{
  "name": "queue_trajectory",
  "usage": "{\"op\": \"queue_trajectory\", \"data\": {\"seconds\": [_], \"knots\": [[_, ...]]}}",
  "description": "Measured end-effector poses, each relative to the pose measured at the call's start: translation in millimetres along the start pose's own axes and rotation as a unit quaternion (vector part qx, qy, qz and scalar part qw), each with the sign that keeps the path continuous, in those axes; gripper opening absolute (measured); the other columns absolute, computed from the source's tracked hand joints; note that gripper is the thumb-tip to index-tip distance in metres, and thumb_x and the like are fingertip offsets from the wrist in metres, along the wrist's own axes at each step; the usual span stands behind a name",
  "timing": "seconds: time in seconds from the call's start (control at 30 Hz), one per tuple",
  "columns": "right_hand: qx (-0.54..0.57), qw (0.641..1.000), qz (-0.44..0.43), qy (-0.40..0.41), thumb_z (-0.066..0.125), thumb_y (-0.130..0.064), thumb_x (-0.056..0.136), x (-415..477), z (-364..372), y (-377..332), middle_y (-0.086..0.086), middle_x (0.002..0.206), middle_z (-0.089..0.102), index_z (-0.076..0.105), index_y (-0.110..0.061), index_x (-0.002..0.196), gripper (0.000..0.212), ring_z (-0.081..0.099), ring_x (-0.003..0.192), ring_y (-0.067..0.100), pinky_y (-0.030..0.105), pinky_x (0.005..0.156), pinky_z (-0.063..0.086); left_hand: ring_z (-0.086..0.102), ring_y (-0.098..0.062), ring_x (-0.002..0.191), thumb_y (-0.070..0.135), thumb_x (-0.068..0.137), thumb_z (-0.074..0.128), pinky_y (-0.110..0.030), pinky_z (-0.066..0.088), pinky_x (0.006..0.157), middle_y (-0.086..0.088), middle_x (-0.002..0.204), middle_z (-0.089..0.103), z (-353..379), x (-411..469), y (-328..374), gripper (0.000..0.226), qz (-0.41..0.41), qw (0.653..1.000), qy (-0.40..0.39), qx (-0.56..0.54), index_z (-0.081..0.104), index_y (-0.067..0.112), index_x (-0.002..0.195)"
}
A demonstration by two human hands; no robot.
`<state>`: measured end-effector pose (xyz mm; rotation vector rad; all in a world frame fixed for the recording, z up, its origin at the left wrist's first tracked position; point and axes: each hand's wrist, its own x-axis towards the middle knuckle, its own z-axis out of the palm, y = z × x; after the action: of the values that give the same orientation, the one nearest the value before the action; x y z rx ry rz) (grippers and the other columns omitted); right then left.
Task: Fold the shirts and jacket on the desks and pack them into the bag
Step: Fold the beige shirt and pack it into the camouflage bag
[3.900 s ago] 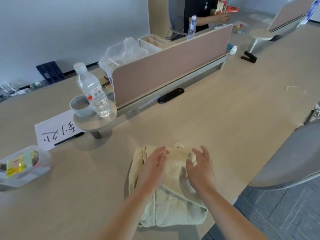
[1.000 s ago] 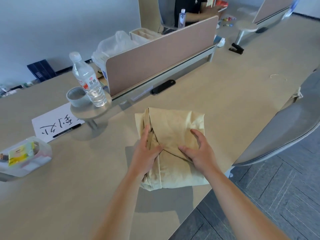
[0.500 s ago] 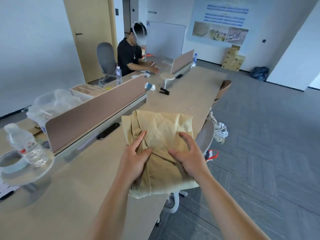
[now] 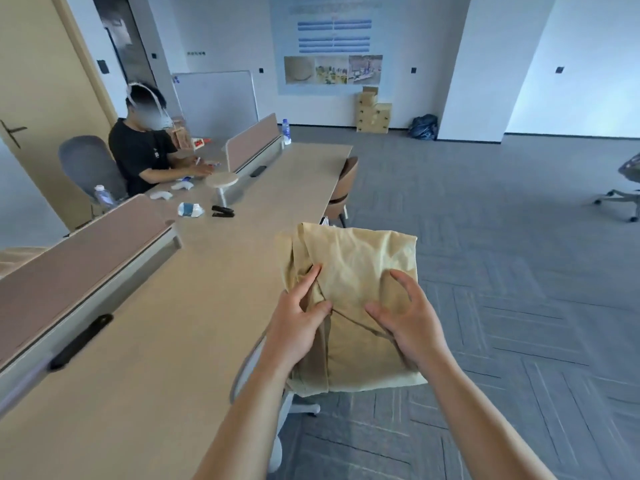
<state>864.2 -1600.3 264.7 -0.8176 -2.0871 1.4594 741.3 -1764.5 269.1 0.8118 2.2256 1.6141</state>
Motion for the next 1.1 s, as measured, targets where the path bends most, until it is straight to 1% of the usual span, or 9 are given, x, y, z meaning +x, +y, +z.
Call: {"op": "queue_trajectory", "data": {"seconds": [0.17, 0.33, 0.47, 0.63, 0.73, 0.8, 0.93, 1.0, 1.1], "knots": [[-0.003, 0.999, 0.023, 0.033, 0.083, -0.048, 0.073, 51, -131, 48, -0.014, 0.130, 0.055, 0.045, -0.052, 0.131, 0.070, 0.057, 0.114, 0.011, 0.033, 0.088, 0.046, 0.033, 0.001, 0.139, 0.025, 0.095, 0.064, -0.030, 0.029, 0.119, 0.020, 0.149, 0.038, 139, 44, 49, 0.060, 0.006, 0.999, -0.049, -0.018, 0.042, 0.050, 0.145], [-0.004, 0.998, 0.024, 0.056, 0.083, -0.048, 0.074, 99, -223, 83, -0.019, 0.130, 0.054, 0.044, -0.054, 0.130, 0.069, 0.056, 0.114, 0.008, 0.035, 0.089, 0.046, 0.035, 0.006, 0.137, 0.025, 0.094, 0.066, -0.012, 0.027, 0.109, 0.019, 0.147, 0.042, 237, 88, 83, 0.060, 0.007, 0.997, -0.076, -0.023, 0.043, 0.052, 0.142], [0.003, 0.998, 0.028, 0.063, 0.084, -0.046, 0.074, 149, -258, 103, -0.020, 0.131, 0.052, 0.044, -0.055, 0.128, 0.067, 0.053, 0.115, 0.005, 0.030, 0.087, 0.042, 0.032, 0.013, 0.130, 0.022, 0.095, 0.064, 0.009, 0.025, 0.089, 0.026, 0.144, 0.039, 285, 134, 91, 0.059, 0.006, 0.997, -0.080, -0.019, 0.043, 0.048, 0.145], [-0.011, 0.997, 0.028, 0.069, 0.084, -0.045, 0.074, 243, -280, 128, -0.021, 0.132, 0.053, 0.047, -0.049, 0.132, 0.069, 0.054, 0.118, 0.005, 0.030, 0.090, 0.043, 0.035, 0.013, 0.128, 0.018, 0.095, 0.064, 0.010, 0.026, 0.084, 0.026, 0.140, 0.041, 334, 222, 83, 0.060, 0.008, 0.996, -0.077, -0.038, 0.044, 0.046, 0.144], [-0.025, 0.997, 0.023, 0.075, 0.084, -0.044, 0.075, 314, -292, 138, -0.020, 0.130, 0.055, 0.047, -0.048, 0.132, 0.068, 0.055, 0.116, 0.006, 0.028, 0.085, 0.043, 0.041, 0.030, 0.107, 0.015, 0.095, 0.064, 0.009, 0.029, 0.081, 0.031, 0.133, 0.044, 363, 289, 78, 0.059, 0.016, 0.995, -0.080, -0.053, 0.044, 0.040, 0.146], [-0.032, 0.996, 0.026, 0.080, 0.084, -0.044, 0.075, 364, -303, 143, -0.020, 0.130, 0.055, 0.047, -0.046, 0.133, 0.069, 0.055, 0.114, 0.006, 0.025, 0.080, 0.043, 0.041, 0.033, 0.104, 0.015, 0.095, 0.064, 0.008, 0.031, 0.082, 0.034, 0.130, 0.043, 383, 339, 77, 0.060, 0.018, 0.994, -0.090, -0.062, 0.044, 0.038, 0.146], [-0.025, 0.994, 0.026, 0.106, 0.084, -0.043, 0.076, 455, -330, 149, -0.020, 0.131, 0.054, 0.048, -0.041, 0.136, 0.071, 0.055, 0.113, 0.006, 0.020, 0.079, 0.042, 0.036, 0.012, 0.127, 0.018, 0.095, 0.064, 0.009, 0.030, 0.083, 0.029, 0.137, 0.039, 423, 436, 90, 0.060, 0.025, 0.992, -0.111, -0.055, 0.043, 0.040, 0.147], [-0.021, 0.993, 0.031, 0.112, 0.084, -0.042, 0.076, 492, -346, 156, -0.020, 0.131, 0.053, 0.048, -0.041, 0.136, 0.071, 0.054, 0.112, 0.004, 0.016, 0.077, 0.041, 0.035, 0.012, 0.127, 0.020, 0.095, 0.064, 0.008, 0.031, 0.081, 0.028, 0.140, 0.039, 445, 476, 96, 0.061, 0.022, 0.992, -0.118, -0.047, 0.042, 0.044, 0.147], [-0.019, 0.992, 0.034, 0.118, 0.084, -0.043, 0.075, 552, -375, 170, -0.018, 0.129, 0.056, 0.048, -0.041, 0.135, 0.070, 0.056, 0.111, 0.003, 0.019, 0.077, 0.043, 0.034, 0.010, 0.127, 0.019, 0.096, 0.064, 0.009, 0.031, 0.080, 0.027, 0.140, 0.036, 486, 532, 104, 0.061, 0.024, 0.990, -0.131, -0.048, 0.041, 0.042, 0.147]]}}
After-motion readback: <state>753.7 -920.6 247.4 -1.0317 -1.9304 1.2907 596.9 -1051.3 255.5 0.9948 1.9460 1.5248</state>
